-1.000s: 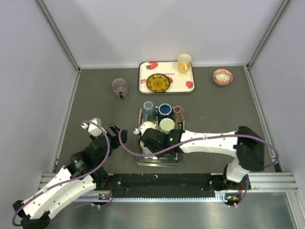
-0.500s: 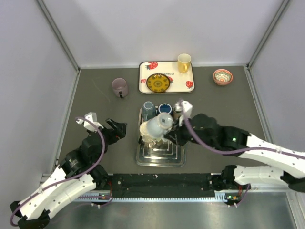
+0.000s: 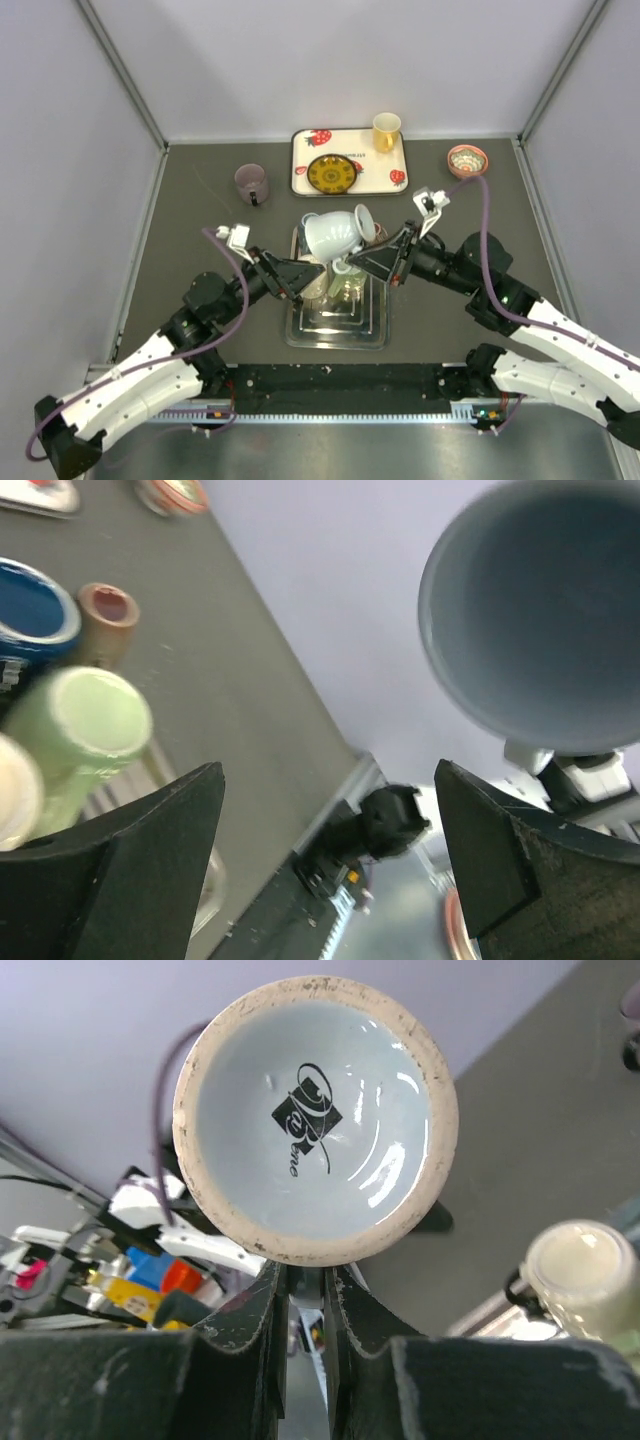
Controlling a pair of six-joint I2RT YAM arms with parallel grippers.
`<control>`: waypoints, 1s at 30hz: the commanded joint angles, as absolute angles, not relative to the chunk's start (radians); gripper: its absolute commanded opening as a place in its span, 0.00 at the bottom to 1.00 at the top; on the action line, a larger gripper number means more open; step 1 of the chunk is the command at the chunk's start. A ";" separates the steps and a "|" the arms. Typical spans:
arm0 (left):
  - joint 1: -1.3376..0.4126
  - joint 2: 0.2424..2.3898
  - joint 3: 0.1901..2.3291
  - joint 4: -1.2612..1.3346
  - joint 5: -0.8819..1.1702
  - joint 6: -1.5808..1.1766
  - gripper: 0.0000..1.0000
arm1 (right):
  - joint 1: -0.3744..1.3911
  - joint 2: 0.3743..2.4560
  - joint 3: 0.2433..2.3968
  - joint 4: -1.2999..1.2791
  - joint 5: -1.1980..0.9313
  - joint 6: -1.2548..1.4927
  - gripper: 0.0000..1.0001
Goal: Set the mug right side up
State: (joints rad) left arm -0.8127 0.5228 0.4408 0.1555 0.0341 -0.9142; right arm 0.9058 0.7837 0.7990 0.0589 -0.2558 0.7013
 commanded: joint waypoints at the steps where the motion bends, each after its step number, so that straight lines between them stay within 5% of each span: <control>1: -0.813 0.615 0.419 0.567 0.296 -0.991 0.90 | 0.861 0.781 0.792 0.406 -0.354 0.802 0.00; 16: -0.813 0.696 0.419 0.801 0.330 -0.986 0.85 | 0.859 0.810 0.689 0.557 -0.302 0.860 0.00; 30: -0.815 0.842 0.454 1.006 0.304 -1.055 0.63 | 0.857 0.841 0.646 0.604 -0.322 0.896 0.00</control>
